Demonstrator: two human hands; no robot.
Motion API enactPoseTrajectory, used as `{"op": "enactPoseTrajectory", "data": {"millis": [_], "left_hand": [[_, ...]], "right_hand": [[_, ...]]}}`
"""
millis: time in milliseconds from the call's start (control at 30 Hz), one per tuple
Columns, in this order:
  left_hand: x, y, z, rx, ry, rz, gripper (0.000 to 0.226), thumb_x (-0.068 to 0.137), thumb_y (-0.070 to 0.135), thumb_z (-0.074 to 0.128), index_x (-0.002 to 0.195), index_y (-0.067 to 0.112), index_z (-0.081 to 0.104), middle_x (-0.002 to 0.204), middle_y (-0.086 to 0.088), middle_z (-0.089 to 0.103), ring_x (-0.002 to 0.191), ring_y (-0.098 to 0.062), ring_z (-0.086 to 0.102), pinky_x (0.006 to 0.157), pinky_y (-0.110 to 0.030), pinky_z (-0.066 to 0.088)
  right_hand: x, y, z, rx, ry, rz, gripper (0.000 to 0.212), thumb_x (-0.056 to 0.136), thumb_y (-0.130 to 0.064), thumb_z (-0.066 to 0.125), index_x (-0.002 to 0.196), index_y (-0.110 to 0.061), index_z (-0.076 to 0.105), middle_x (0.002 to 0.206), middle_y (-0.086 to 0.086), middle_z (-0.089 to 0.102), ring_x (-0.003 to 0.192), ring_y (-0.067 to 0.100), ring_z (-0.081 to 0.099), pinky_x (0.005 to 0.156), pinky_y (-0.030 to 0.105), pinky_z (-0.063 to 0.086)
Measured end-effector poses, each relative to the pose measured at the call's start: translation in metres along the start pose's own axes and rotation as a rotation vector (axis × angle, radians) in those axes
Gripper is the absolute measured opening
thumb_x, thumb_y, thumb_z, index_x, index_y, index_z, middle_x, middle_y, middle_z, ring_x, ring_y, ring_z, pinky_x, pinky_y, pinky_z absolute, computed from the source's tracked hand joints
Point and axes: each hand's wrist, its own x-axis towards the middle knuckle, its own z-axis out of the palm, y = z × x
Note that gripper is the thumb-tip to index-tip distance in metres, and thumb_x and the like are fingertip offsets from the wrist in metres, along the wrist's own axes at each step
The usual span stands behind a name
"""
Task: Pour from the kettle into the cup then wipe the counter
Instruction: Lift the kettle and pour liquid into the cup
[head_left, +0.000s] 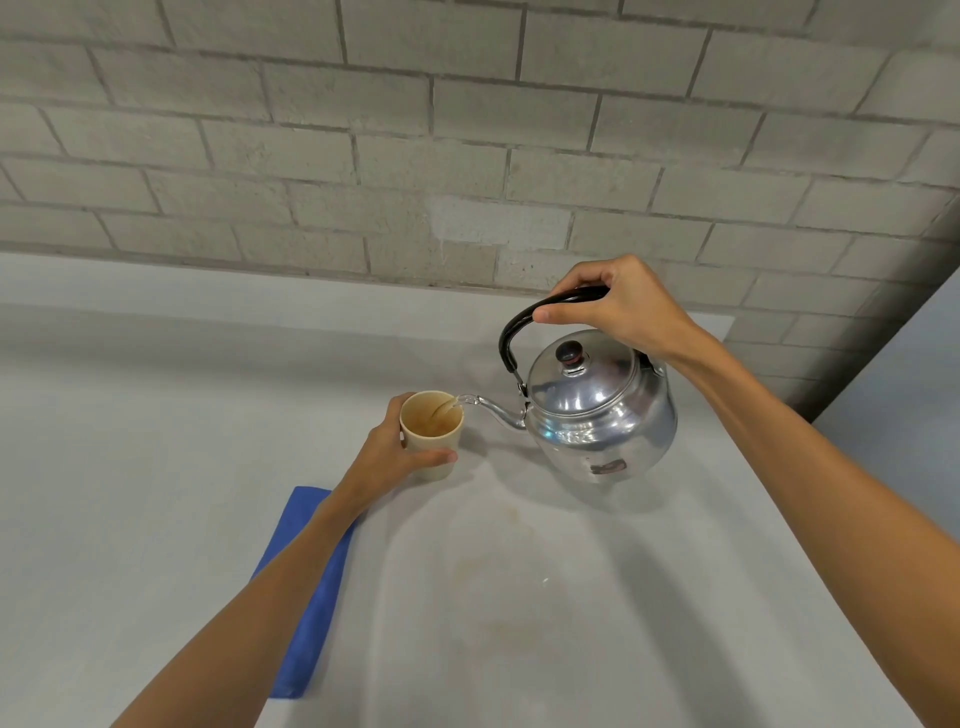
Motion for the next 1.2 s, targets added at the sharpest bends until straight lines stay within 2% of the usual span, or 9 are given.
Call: {"op": "enactPoseTrajectory", "data": {"millis": [133,300,467,567,700,867,1100,1200], "left_hand": [[0.000,0.001,0.000,-0.006,0.000,-0.001,0.078,0.049,0.050,0.086,0.112,0.054,0.040,0.106,0.031,0.058,0.098,0.011,0.055,0.078,-0.020,0.046],[0.000,0.001,0.000,0.000,0.003,0.003,0.079,0.049,0.050,0.085,0.113,0.054,0.039,0.112,0.023,0.057,0.100,0.008,0.055,0.077,-0.018,0.046],[0.000,0.001,0.000,0.000,-0.001,0.007,0.080,0.053,0.044,0.086,0.117,0.048,0.040,0.113,0.023,0.056,0.104,0.002,0.056,0.077,-0.018,0.046],[0.001,0.001,0.000,0.003,-0.001,0.004,0.081,0.053,0.043,0.087,0.119,0.045,0.040,0.113,0.022,0.056,0.102,0.005,0.055,0.077,-0.018,0.046],[0.001,0.001,0.000,0.010,0.002,-0.005,0.078,0.053,0.041,0.087,0.114,0.051,0.040,0.112,0.023,0.057,0.099,0.008,0.055,0.077,-0.018,0.046],[0.001,0.001,0.000,0.018,0.003,-0.007,0.076,0.052,0.042,0.087,0.111,0.055,0.040,0.110,0.022,0.058,0.097,0.010,0.056,0.076,-0.017,0.045],[0.002,0.000,0.000,0.021,0.004,-0.005,0.078,0.050,0.044,0.087,0.112,0.054,0.040,0.110,0.020,0.059,0.096,0.010,0.056,0.078,-0.019,0.046],[0.002,0.000,0.000,0.023,0.000,-0.003,0.077,0.051,0.044,0.087,0.110,0.055,0.040,0.110,0.021,0.059,0.096,0.010,0.056,0.078,-0.020,0.047]], "right_hand": [[0.000,-0.001,-0.001,-0.017,0.000,-0.001,0.022,0.066,-0.042,0.083,0.077,-0.024,0.076,0.068,-0.011,0.072,0.066,0.000,0.063,0.067,0.020,0.048],[-0.001,-0.003,-0.002,-0.029,-0.008,-0.006,0.023,0.067,-0.041,0.083,0.079,-0.023,0.076,0.071,-0.008,0.073,0.067,0.002,0.063,0.070,0.025,0.050],[0.000,-0.005,-0.004,-0.036,-0.010,-0.002,0.021,0.067,-0.042,0.082,0.078,-0.025,0.076,0.068,-0.011,0.072,0.065,-0.002,0.062,0.067,0.020,0.047],[0.000,-0.006,-0.004,-0.051,-0.013,-0.006,0.023,0.066,-0.043,0.082,0.078,-0.025,0.076,0.071,-0.008,0.073,0.066,0.000,0.063,0.067,0.020,0.048],[0.000,-0.008,-0.006,-0.078,-0.012,-0.007,0.026,0.067,-0.043,0.082,0.081,-0.022,0.076,0.076,-0.005,0.074,0.076,0.011,0.068,0.074,0.030,0.054],[-0.002,-0.010,-0.006,-0.082,-0.012,0.002,0.023,0.067,-0.041,0.082,0.079,-0.023,0.076,0.076,-0.003,0.074,0.079,0.018,0.068,0.078,0.034,0.054],[-0.003,-0.011,-0.007,-0.075,-0.016,0.004,0.024,0.068,-0.039,0.082,0.081,-0.020,0.076,0.076,-0.002,0.074,0.076,0.018,0.067,0.074,0.030,0.052],[-0.003,-0.012,-0.007,-0.076,-0.016,0.009,0.024,0.067,-0.040,0.082,0.080,-0.021,0.076,0.073,-0.004,0.073,0.068,0.008,0.062,0.070,0.027,0.049]]}}
